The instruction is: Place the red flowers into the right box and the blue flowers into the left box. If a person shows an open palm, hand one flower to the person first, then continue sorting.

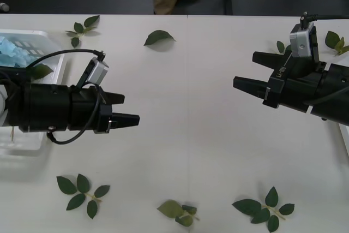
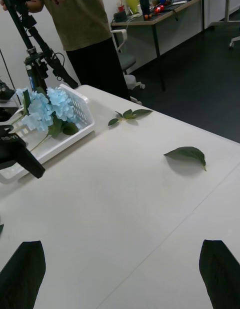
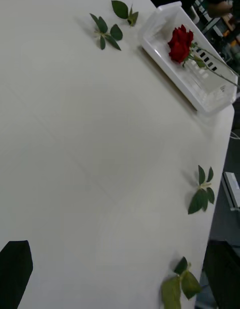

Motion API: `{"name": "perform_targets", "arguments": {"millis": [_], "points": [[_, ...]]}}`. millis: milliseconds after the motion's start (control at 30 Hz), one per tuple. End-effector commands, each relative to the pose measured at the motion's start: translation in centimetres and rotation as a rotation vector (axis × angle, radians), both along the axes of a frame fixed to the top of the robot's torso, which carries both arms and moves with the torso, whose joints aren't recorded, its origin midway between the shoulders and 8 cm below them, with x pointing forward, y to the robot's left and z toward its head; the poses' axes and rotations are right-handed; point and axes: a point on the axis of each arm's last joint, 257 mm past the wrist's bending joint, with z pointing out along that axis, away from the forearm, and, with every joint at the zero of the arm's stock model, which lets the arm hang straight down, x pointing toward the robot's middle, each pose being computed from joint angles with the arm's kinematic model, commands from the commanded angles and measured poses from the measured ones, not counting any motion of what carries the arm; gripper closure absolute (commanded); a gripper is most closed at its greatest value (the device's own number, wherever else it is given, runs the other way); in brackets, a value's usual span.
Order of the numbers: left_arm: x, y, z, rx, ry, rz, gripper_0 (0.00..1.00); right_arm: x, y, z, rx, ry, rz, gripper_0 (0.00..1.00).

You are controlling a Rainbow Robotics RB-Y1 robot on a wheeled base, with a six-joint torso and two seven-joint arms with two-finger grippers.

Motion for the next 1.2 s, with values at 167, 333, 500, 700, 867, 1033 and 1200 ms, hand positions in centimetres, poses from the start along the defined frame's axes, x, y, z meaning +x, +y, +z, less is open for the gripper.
{"name": "perform_targets", "arguments": {"millis": [167,333,500,700,867,1033,1200], "points": [[-2.2,3.9,-1.9,0.067,-0.17,-0.204,0.0,0.2,0.8,1.3,-0.003,-0.052,0.02,0.11],[-2.9,5.5,-2.9,0.054,-0.192,-0.263,0.0,0.2,0.8,1.3,-0.003,-0.052,0.02,0.11],[-3.6,4.8,-3.2,-0.026,-0.141,-0.269,0.0,0.2,0.8,1.3,-0.003,-0.052,0.02,0.11],[-3.5,3.8,-3.6,-0.044,-0.141,-0.263,0.0,0.2,0.8,1.3,-0.003,-0.052,0.02,0.11],[-3.4,3.9,-3.6,-0.044,-0.141,-0.257,0.0,0.2,0.8,1.3,-0.003,-0.052,0.02,0.11],[-2.8,4.1,-3.8,-0.049,-0.14,-0.232,0.0,0.2,0.8,1.3,-0.003,-0.052,0.02,0.11],[-2.6,4.2,-3.8,-0.056,-0.137,-0.223,0.0,0.2,0.8,1.3,-0.003,-0.052,0.02,0.1]]}}
